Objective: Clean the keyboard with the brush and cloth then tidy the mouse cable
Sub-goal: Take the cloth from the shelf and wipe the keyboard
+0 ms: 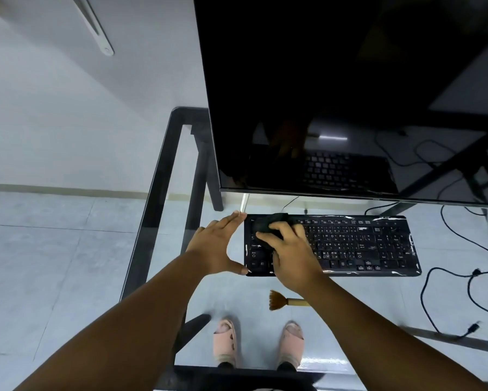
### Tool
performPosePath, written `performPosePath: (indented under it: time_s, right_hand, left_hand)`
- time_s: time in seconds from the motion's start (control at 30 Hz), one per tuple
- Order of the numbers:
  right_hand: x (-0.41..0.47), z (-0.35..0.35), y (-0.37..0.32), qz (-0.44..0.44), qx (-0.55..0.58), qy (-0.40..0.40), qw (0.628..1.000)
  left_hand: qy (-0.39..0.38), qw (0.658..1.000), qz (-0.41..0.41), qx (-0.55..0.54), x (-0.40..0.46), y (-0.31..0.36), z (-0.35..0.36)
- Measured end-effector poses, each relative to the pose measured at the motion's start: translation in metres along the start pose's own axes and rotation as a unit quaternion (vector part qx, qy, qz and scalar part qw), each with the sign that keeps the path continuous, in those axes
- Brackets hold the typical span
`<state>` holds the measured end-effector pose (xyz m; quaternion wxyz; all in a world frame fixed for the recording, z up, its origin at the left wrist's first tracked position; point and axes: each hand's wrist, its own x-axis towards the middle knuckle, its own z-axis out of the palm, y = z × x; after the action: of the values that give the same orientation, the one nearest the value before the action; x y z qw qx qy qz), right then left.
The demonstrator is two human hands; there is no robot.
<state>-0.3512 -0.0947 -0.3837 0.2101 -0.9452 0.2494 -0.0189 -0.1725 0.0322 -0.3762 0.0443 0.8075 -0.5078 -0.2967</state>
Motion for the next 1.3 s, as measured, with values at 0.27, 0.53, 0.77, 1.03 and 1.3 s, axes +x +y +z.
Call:
performPosePath:
  time_s: [0.27,0.53,0.77,1.03,1.3]
  right_hand:
    - [-0.012,-0.006,0.006,-0.015,-0.009,-0.017,1.000]
    - [-0.004,-0.010,0.006,-0.052,-0.018,-0.043,0.998]
    - [-0.006,-0.006,-0.019,-0.096,-0.053,-0.090,0.990]
    - [-0.003,-0.004,-0.021,-0.064,-0.063,-0.067,0.994]
    - [0.003,-0.017,-0.015,-0.096,-0.086,-0.124,0.984]
  left_hand:
    - [-0.041,0.996,0.018,0.079,0.002,-0.001,-0.011]
    - [-0.067,0.994,0.014,0.082,0.003,-0.002,-0.014]
    - [-0.085,0.994,0.009,0.073,0.003,-0.002,-0.015]
    - [-0.092,0.995,0.010,0.038,0.004,-0.006,-0.013]
    - [-0.089,0.995,0.007,0.043,0.005,-0.007,-0.010]
